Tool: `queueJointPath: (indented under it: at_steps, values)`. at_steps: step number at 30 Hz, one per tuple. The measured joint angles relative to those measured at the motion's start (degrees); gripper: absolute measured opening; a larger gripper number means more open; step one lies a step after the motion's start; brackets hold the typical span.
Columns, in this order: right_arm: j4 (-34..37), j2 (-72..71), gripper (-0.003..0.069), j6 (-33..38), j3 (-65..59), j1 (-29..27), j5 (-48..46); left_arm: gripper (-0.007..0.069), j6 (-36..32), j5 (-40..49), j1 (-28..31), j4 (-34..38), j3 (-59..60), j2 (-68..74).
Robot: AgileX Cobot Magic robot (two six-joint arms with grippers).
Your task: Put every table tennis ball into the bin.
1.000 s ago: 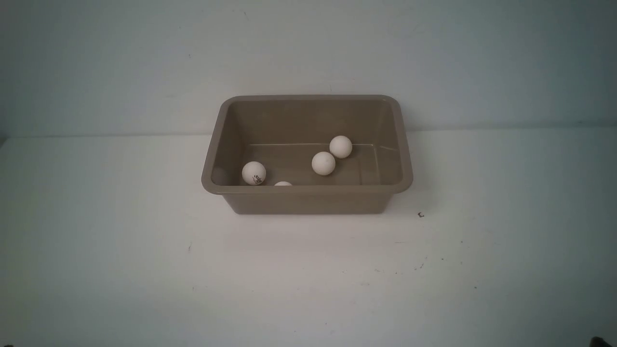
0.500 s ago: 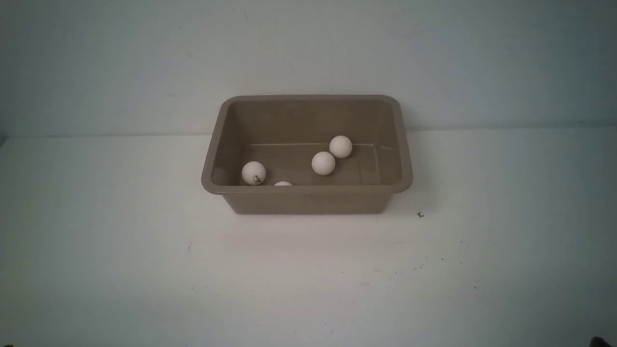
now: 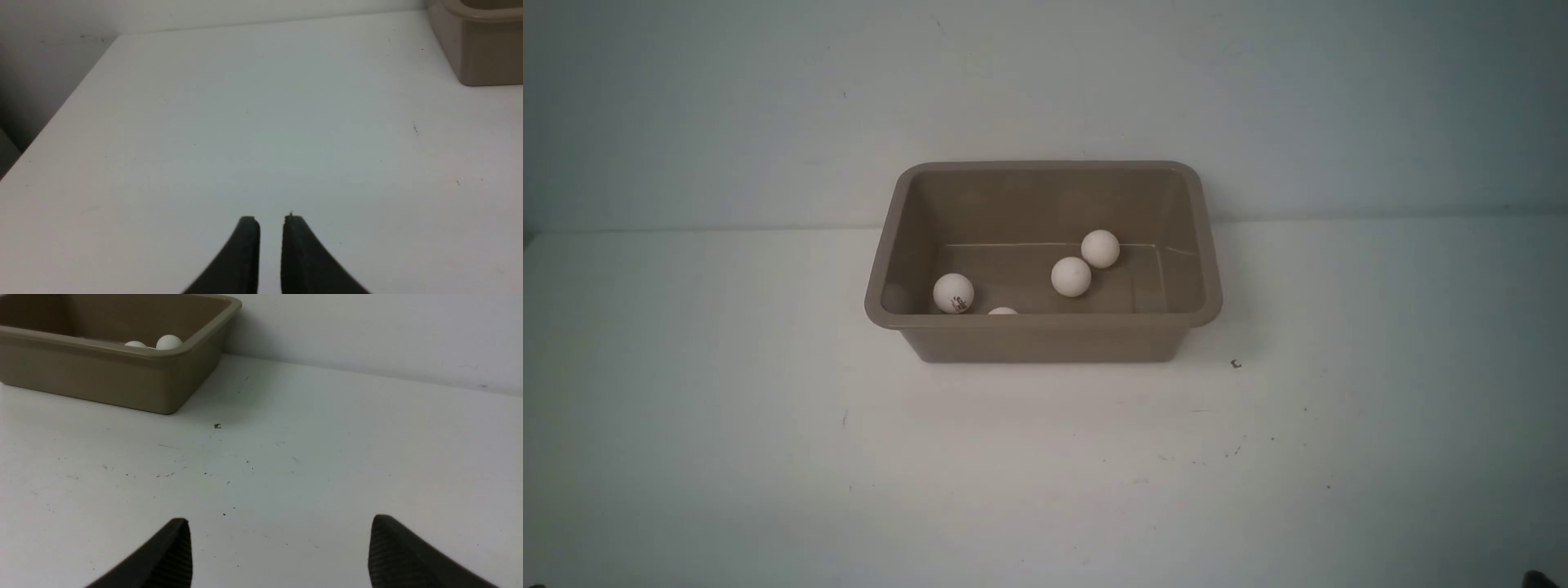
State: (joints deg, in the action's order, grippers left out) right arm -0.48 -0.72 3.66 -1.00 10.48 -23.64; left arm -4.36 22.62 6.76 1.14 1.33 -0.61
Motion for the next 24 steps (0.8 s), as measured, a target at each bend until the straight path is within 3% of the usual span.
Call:
queueJointPath:
  at_steps: [24]
  values:
    - [0.0,0.0,0.0525,2.0,0.0,0.0,0.0,0.0068,0.0,0.0,0.0,0.0,0.0,0.0]
